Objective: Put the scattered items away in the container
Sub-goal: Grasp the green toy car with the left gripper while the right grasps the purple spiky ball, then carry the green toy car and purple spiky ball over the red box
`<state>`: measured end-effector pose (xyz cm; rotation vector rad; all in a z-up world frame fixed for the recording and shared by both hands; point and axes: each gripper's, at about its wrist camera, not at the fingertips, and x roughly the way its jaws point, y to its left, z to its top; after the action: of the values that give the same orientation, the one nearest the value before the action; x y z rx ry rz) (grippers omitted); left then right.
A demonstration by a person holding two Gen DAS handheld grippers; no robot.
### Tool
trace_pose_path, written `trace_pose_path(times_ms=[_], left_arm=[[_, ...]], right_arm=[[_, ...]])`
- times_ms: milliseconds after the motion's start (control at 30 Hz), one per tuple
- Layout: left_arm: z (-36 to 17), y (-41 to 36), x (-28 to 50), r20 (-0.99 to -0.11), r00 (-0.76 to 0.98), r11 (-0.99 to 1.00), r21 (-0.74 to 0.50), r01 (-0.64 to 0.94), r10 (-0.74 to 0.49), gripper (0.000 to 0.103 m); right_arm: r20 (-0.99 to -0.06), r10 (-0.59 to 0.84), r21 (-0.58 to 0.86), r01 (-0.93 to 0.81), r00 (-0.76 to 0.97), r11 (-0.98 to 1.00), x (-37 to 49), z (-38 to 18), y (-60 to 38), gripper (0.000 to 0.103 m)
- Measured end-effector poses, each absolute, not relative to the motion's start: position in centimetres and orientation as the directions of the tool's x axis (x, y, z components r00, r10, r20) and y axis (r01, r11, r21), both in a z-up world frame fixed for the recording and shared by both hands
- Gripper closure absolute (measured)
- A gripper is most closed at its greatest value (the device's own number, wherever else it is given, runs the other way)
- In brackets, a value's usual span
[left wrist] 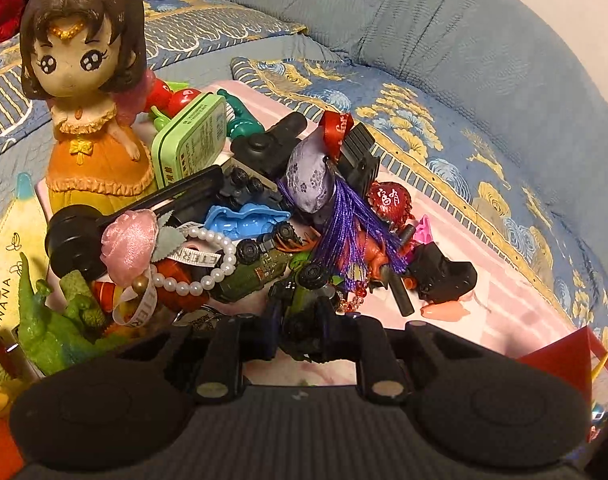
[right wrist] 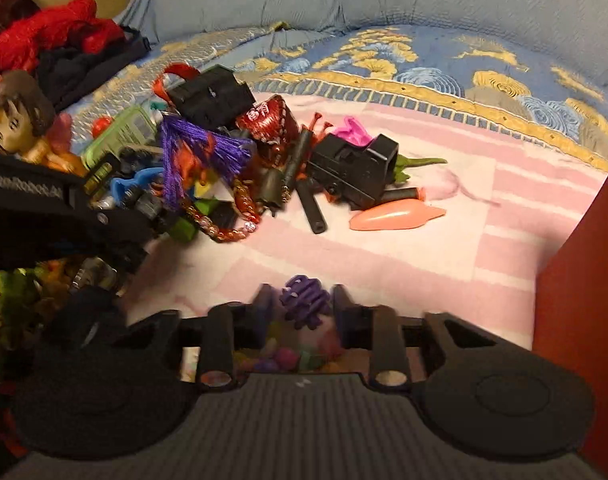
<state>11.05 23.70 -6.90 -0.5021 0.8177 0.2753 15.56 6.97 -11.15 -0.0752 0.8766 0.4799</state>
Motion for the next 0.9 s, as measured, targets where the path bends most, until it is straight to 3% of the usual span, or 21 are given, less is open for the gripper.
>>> trace_pose_path(times_ms=[600, 900], left_arm=[[-3.9, 20.6, 7.2, -0.729, 0.678, 0.871, -0.271, -0.41, 0.092, 0.084], [0.5, 14.8, 4.4, -0.682, 0.73, 0.903, -0.283, -0.322, 0.046, 0.084]], right_arm=[[-0.722, 0.416, 0.162, -0.449, 0.553, 0.879, 10.3, -3.9, 3.1, 0.079], [-0.664, 0.371, 0.182, -0.342, 0.649, 0.922, 7.0, 0.5, -4.3, 0.079]])
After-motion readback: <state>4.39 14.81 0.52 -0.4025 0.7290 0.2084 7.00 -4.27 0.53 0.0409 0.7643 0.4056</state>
